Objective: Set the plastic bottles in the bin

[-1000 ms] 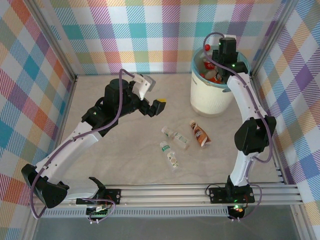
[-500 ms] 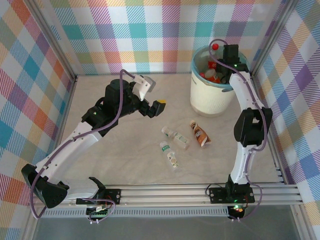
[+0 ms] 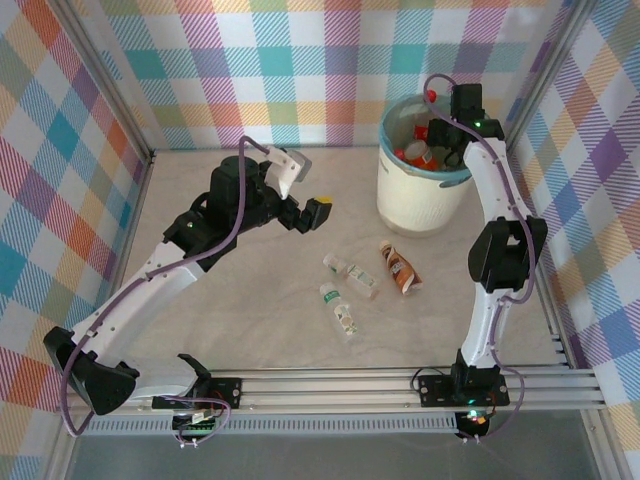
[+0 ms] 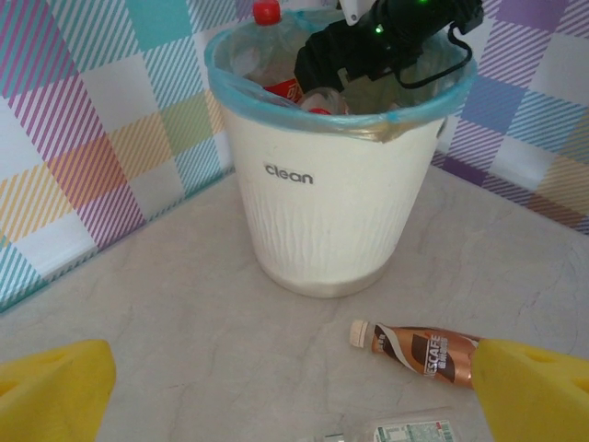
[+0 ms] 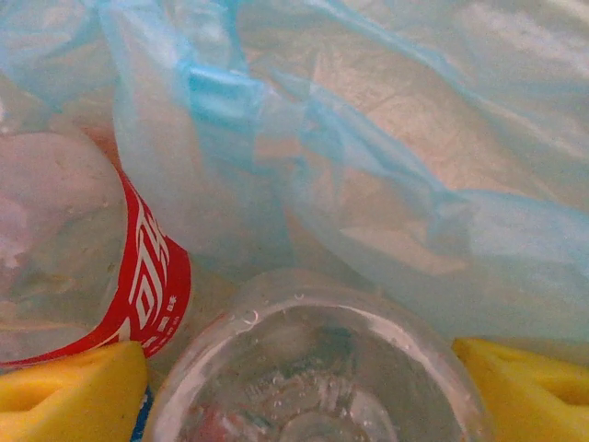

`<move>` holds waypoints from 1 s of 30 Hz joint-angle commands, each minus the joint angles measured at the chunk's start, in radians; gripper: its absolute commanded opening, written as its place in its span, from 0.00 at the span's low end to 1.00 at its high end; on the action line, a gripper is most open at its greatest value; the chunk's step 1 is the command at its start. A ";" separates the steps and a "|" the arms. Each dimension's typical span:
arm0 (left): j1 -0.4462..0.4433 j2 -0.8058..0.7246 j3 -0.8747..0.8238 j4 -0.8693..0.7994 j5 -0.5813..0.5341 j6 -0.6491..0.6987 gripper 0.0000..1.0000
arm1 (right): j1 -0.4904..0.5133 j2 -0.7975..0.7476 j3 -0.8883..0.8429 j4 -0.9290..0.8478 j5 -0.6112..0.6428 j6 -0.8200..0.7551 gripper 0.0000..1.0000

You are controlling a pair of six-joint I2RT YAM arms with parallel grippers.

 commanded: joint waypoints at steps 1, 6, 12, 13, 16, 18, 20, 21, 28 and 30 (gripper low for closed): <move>-0.008 0.016 0.053 -0.028 -0.028 -0.029 0.99 | 0.017 -0.069 -0.025 -0.116 -0.054 0.049 0.87; -0.007 0.036 0.082 -0.072 -0.052 -0.051 0.98 | 0.018 -0.186 -0.167 -0.036 -0.065 0.096 0.88; -0.008 0.049 0.089 -0.095 -0.092 -0.070 0.98 | 0.022 -0.314 -0.339 0.095 -0.026 0.137 0.92; -0.008 0.053 0.090 -0.097 -0.095 -0.073 0.99 | 0.021 -0.332 -0.360 0.115 -0.020 0.141 0.92; -0.008 0.064 0.099 -0.107 -0.107 -0.082 0.99 | 0.021 -0.388 -0.429 0.198 -0.008 0.153 0.92; -0.008 0.074 0.106 -0.123 -0.118 -0.090 0.98 | 0.022 -0.422 -0.460 0.241 -0.004 0.161 0.92; -0.008 0.087 0.114 -0.147 -0.131 -0.103 0.98 | 0.023 -0.452 -0.485 0.269 0.001 0.170 0.91; -0.007 0.094 0.118 -0.163 -0.138 -0.113 0.98 | 0.025 -0.470 -0.501 0.287 0.004 0.174 0.91; -0.008 0.152 0.161 -0.391 -0.231 -0.352 0.95 | 0.028 -0.587 -0.598 0.370 0.024 0.189 0.92; -0.008 0.161 0.153 -0.446 -0.216 -0.433 0.96 | 0.027 -0.600 -0.598 0.369 0.010 0.190 0.92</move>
